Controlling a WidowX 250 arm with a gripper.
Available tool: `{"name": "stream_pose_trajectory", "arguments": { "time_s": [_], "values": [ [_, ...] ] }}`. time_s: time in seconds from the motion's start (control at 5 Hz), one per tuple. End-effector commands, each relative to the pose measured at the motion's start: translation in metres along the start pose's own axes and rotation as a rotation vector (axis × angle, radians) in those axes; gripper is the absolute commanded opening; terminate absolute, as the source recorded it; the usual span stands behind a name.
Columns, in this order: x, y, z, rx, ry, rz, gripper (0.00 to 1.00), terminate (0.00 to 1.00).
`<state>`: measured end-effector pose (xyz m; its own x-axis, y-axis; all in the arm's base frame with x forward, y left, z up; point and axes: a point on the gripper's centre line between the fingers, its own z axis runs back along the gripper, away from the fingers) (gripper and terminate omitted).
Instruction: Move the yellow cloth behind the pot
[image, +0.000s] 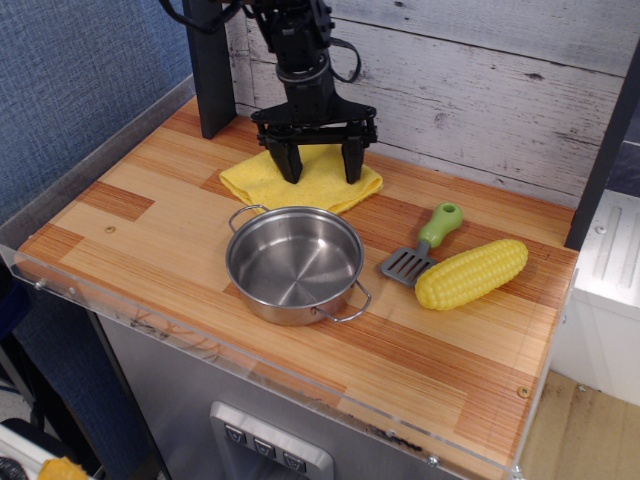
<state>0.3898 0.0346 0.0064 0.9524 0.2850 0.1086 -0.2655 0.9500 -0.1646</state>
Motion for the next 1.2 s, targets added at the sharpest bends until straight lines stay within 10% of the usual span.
{"name": "stream_pose_trajectory", "arguments": {
  "time_s": [0.0,0.6,1.0],
  "values": [
    [-0.032,-0.036,-0.025,0.007,0.084,-0.121,1.0,0.0],
    [-0.028,-0.042,-0.001,-0.012,0.051,-0.149,1.0,0.0],
    [-0.016,-0.056,0.072,-0.064,-0.02,-0.212,1.0,0.0]
  ]
}}
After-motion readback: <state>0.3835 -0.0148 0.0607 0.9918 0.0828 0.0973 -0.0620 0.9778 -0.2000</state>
